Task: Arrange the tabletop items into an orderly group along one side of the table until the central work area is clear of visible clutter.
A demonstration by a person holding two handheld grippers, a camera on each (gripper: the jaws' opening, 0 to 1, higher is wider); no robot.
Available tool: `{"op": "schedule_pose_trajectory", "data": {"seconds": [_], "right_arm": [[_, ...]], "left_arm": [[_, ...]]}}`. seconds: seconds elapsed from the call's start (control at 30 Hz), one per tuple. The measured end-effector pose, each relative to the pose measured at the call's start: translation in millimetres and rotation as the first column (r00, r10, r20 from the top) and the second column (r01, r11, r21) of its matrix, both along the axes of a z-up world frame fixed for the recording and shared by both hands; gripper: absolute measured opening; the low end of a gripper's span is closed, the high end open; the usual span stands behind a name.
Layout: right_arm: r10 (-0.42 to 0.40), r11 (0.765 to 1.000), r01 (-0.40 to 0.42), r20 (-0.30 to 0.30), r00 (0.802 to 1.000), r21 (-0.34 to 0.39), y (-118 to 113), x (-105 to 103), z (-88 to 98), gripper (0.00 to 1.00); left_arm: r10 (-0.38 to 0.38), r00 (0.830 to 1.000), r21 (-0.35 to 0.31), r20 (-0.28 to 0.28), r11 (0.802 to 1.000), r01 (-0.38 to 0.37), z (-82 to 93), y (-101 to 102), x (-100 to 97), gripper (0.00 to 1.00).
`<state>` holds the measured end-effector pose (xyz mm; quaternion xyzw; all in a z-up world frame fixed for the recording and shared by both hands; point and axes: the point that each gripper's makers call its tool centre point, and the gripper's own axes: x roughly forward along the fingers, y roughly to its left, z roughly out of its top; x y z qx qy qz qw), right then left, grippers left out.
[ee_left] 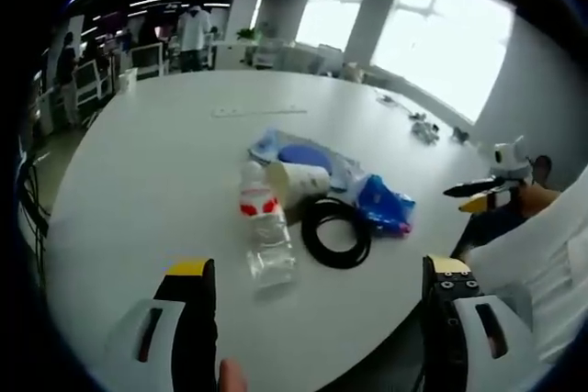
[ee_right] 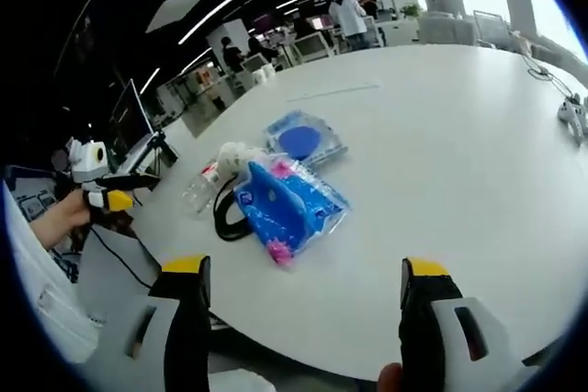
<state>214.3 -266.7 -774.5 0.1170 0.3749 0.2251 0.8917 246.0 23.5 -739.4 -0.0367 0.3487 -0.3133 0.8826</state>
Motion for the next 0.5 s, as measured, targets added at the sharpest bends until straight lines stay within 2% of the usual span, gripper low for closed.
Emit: {"op": "schedule_pose_trajectory", "data": {"seconds": [0.2, 0.5], "right_arm": [[-0.066, 0.997, 0.066, 0.0, 0.998, 0.042, -0.8, 2.0, 0.8, 0.81], [-0.091, 0.993, 0.091, -0.003, 0.996, 0.069, 7.7, 6.0, -2.9, 0.77]], "left_arm": [[-0.031, 0.999, -0.013, 0.019, 0.999, 0.031, 4.0, -11.5, 9.3, 0.88], [-0.09, 0.995, -0.039, 0.053, 0.995, 0.092, 14.8, -39.5, 20.1, 0.86]]}}
